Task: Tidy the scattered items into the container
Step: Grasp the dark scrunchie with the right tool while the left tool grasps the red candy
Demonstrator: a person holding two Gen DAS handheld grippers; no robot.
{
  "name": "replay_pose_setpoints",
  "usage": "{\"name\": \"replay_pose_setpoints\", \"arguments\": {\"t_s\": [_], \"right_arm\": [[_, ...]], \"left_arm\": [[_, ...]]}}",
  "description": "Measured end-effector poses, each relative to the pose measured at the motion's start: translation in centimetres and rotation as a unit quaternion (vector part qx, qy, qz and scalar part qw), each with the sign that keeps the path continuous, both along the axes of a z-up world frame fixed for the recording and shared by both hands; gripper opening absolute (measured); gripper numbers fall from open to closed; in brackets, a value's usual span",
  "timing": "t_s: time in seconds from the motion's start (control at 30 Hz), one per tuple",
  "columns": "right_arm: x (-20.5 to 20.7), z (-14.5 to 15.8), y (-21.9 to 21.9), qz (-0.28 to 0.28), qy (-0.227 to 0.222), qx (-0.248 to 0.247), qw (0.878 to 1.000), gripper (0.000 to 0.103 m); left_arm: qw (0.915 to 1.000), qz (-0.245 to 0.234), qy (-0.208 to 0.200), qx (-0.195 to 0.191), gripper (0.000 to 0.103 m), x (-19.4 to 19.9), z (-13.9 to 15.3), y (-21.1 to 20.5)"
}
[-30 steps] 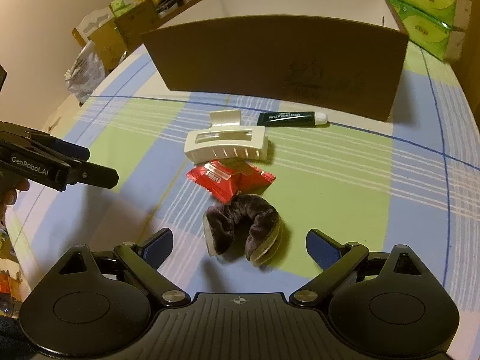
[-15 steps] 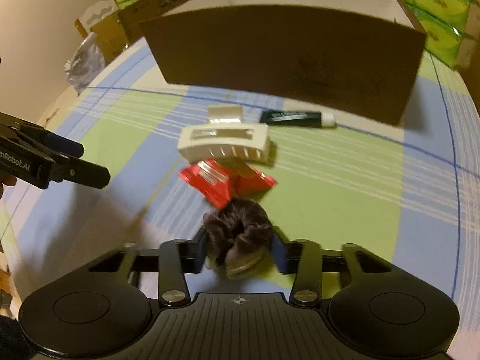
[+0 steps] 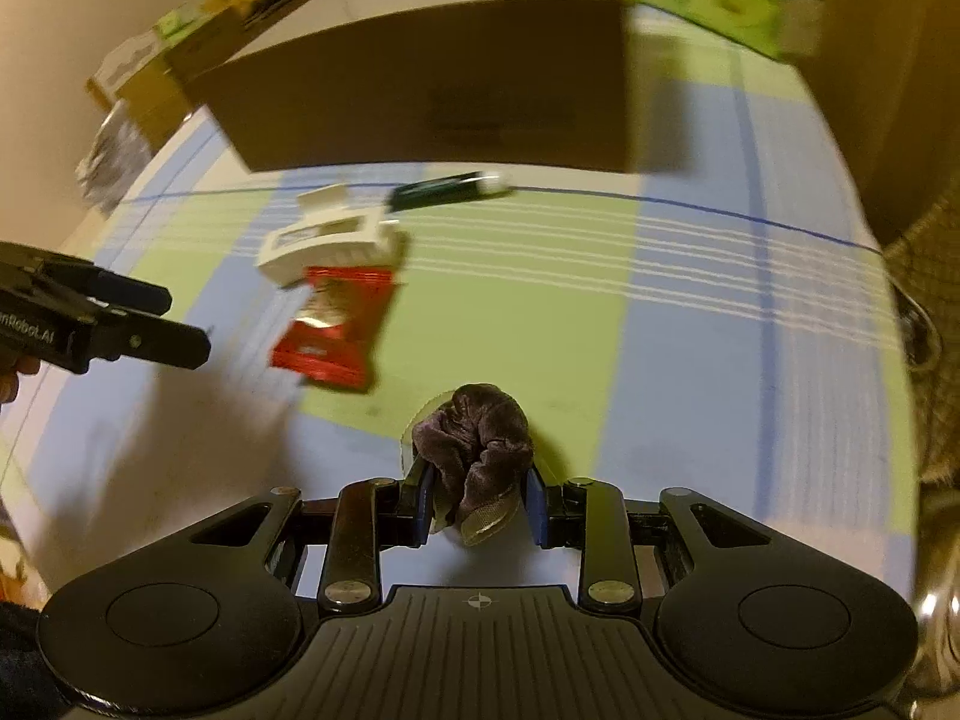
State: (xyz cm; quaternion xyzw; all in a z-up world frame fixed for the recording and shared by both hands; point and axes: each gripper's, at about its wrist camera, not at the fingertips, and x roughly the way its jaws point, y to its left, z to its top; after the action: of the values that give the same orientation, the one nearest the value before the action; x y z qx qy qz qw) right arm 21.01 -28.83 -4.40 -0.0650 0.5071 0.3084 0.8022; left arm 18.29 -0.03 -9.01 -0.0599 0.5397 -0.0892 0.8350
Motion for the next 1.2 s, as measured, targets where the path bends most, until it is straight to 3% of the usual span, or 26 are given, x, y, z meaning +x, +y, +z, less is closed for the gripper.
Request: {"name": "replay_pose_setpoints", "arguments": {"t_s": [0.17,0.3,0.57,0.77,0.83,0.9,0.97,1.03,1.2], "right_arm": [[0.5,0.2,-2.4,-0.035,0.003,0.002,0.999,0.028],[0.7,0.2,-3.6,-0.049,0.004,0.007,0.999,0.028],[1.5,-0.1,-5.0,-0.064,0.007,0.014,0.998,0.028],[1.6,-0.2,-4.9,-0.052,0.013,0.028,0.998,0.028],[1.5,-0.3,-4.7,-0.044,0.015,0.035,0.998,0.028],[1.4,-0.3,-4.4,-0.033,0.016,0.044,0.998,0.028],[1.4,-0.3,-4.0,-0.021,0.017,0.05,0.998,0.033],[1.4,-0.3,-3.6,-0.01,0.017,0.055,0.998,0.049],[1.6,-0.3,-2.6,0.001,0.008,0.052,0.999,0.054]], "left_arm": [[0.9994,-0.031,-0.01,-0.012,0.092,0.9,-0.2,-3.1],[0.9986,-0.051,-0.014,-0.004,0.082,1.9,-1.0,-5.4],[0.999,-0.039,-0.019,-0.002,0.07,3.8,-2.2,-7.5],[0.9993,-0.027,-0.025,0.013,0.043,4.4,-3.3,-8.0],[0.9985,-0.038,-0.03,0.023,0.026,4.1,-3.3,-7.9],[0.9983,-0.047,-0.027,0.022,0.026,3.6,-3.1,-7.5],[0.9985,-0.047,-0.022,0.02,0.025,3.1,-3.1,-6.9],[0.9986,-0.044,-0.018,0.023,0.025,2.4,-3.0,-6.3],[0.9997,-0.013,0.0,0.02,0.025,0.4,-2.7,-4.1]]}}
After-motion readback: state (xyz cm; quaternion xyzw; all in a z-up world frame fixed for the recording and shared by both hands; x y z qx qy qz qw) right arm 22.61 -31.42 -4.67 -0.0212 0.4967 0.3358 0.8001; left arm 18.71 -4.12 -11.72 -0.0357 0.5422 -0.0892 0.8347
